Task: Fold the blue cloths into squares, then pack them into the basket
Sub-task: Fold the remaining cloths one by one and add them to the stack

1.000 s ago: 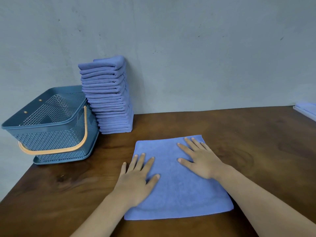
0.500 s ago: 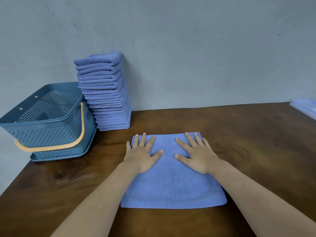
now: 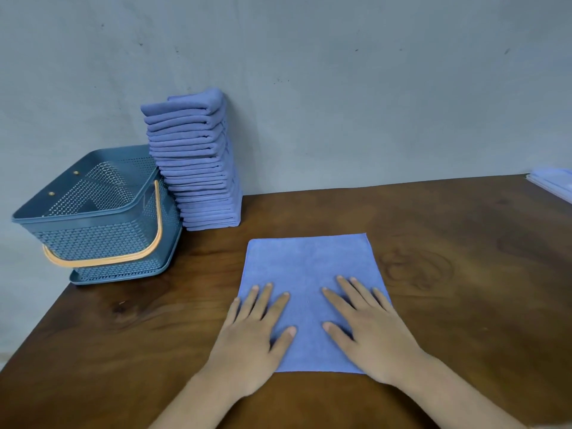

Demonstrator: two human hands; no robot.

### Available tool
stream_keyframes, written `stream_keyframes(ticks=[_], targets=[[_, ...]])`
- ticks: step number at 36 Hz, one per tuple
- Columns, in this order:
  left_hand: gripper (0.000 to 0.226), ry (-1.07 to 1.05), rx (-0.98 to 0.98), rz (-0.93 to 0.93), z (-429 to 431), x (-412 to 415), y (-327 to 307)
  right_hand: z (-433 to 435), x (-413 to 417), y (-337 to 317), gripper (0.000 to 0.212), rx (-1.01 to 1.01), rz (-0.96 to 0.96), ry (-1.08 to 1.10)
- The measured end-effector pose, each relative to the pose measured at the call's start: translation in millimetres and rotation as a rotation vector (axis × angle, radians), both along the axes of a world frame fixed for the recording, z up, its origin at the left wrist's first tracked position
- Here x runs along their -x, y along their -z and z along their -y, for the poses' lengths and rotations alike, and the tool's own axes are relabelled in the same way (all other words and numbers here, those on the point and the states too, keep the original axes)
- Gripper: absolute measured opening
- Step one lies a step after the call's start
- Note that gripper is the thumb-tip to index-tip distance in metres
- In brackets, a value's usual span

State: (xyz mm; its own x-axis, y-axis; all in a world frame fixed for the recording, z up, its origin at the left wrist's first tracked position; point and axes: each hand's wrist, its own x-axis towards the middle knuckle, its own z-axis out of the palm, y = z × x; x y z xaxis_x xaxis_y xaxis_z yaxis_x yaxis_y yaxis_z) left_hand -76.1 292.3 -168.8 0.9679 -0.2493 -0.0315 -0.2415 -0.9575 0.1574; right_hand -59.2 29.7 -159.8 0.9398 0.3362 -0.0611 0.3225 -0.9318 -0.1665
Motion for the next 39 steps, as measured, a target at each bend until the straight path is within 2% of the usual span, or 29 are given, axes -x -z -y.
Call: stream_keyframes(ticks=[10,14,16,18,20,22,26,31,35,39], targets=[[0.081,-0.054,0.013,-0.013,-24,23,-2,42,24,1,0.074,-0.004,0.006,0.051],[0.089,-0.039,0.037,0.025,-19,25,-6,43,29,3,0.069,-0.051,0.176,0.029],[0.078,0.083,0.061,0.113,-16,29,-9,44,35,2,0.049,-0.118,0.310,-0.069],[0.053,0.287,0.155,0.220,-10,32,-10,41,41,6,0.026,-0.207,0.404,-0.241],[0.031,0.464,0.235,0.289,-1,36,-8,37,45,8,0.019,-0.213,0.429,-0.378],[0.022,0.535,0.233,0.309,8,37,-6,35,48,12,0.021,-0.201,0.410,-0.420],[0.019,0.502,0.230,0.327,13,36,3,34,55,10,0.026,-0.277,0.318,-0.367],[0.015,0.481,0.259,0.334,14,35,8,31,60,1,0.006,-0.333,0.270,-0.340],[0.018,0.447,0.279,0.318,14,35,9,27,60,3,0.016,-0.315,0.299,-0.303],[0.020,0.412,0.319,0.258,14,37,5,24,61,4,0.009,-0.321,0.344,-0.277]])
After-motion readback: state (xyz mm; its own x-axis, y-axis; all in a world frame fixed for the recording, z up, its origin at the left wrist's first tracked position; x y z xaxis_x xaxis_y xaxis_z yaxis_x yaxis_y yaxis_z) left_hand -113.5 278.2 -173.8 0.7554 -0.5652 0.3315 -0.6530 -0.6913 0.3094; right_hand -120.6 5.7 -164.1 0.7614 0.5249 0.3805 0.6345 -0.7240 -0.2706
